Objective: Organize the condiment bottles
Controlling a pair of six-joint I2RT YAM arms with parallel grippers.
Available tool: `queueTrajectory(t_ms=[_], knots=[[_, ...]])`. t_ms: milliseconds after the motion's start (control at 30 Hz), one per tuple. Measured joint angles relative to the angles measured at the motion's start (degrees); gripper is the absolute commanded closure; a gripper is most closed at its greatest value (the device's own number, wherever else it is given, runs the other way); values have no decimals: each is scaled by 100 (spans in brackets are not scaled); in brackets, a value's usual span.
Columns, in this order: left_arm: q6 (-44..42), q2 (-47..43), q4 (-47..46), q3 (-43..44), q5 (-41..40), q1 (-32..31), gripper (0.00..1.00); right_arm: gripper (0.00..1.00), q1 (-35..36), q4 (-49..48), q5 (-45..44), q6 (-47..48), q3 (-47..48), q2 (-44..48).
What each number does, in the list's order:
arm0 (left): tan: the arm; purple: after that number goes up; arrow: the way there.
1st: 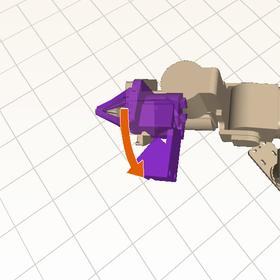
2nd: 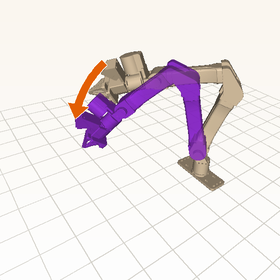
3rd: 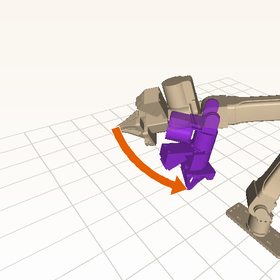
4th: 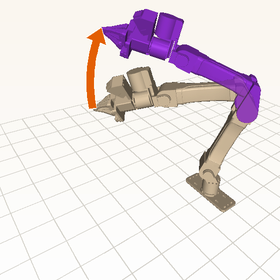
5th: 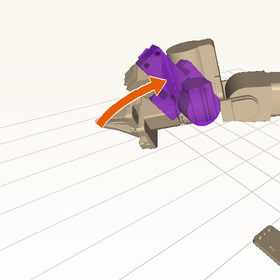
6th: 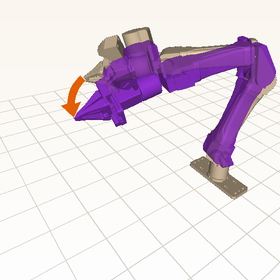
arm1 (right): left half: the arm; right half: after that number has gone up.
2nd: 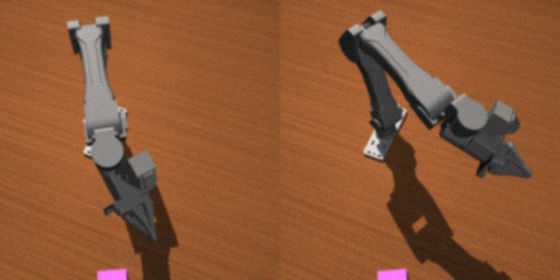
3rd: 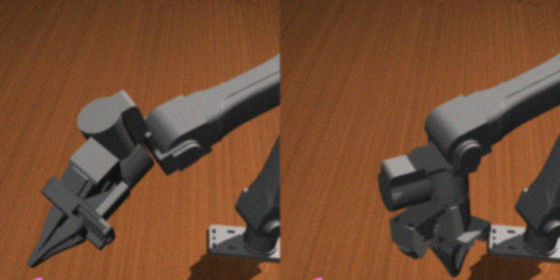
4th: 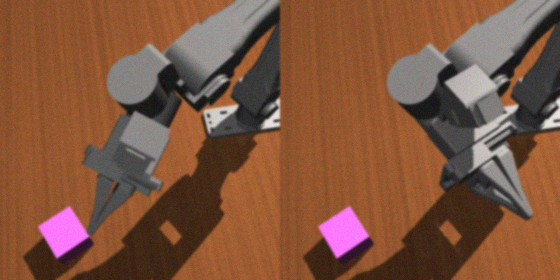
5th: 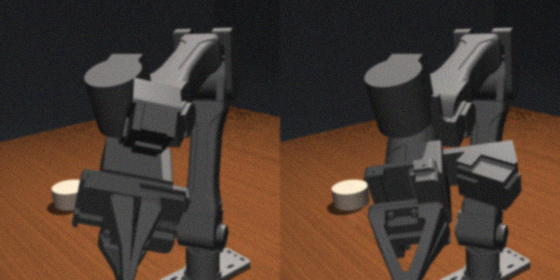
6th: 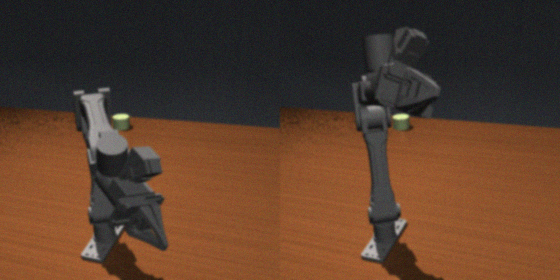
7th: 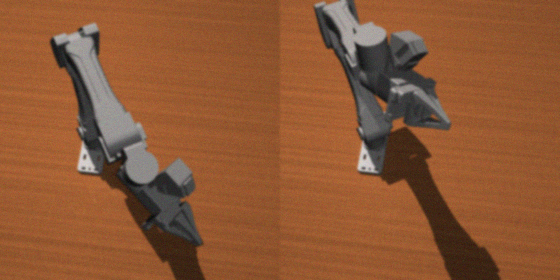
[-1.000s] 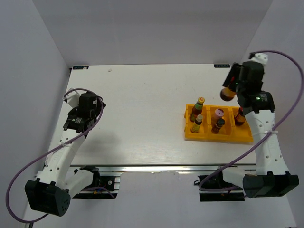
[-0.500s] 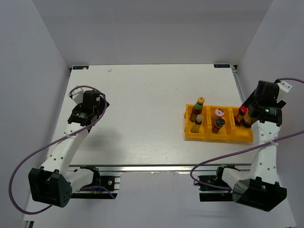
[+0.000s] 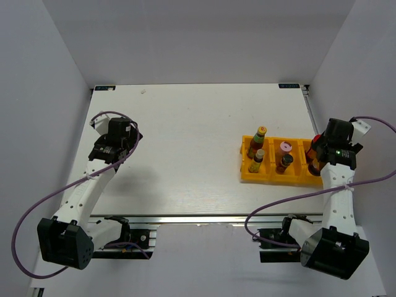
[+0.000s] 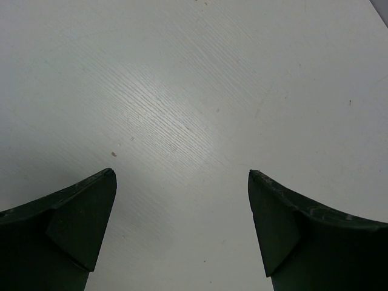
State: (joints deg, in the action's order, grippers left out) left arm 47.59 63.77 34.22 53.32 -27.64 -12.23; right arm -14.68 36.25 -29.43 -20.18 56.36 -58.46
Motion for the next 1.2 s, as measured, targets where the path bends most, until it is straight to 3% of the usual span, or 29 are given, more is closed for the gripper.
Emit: queueTrajectory(t_ms=[633, 967, 1167, 1200], knots=[[7, 0, 26, 0, -42, 0, 2, 88, -186, -1641, 219, 271, -1001, -282], [44, 0, 28, 0, -24, 0, 2, 64, -214, -1834, 323, 258, -1207, -487], [48, 0, 33, 0, -15, 0, 2, 38, -214, -1845, 328, 229, -1228, -490], [48, -2, 37, 0, -13, 0, 2, 29, -214, -1840, 326, 219, -1228, -490]])
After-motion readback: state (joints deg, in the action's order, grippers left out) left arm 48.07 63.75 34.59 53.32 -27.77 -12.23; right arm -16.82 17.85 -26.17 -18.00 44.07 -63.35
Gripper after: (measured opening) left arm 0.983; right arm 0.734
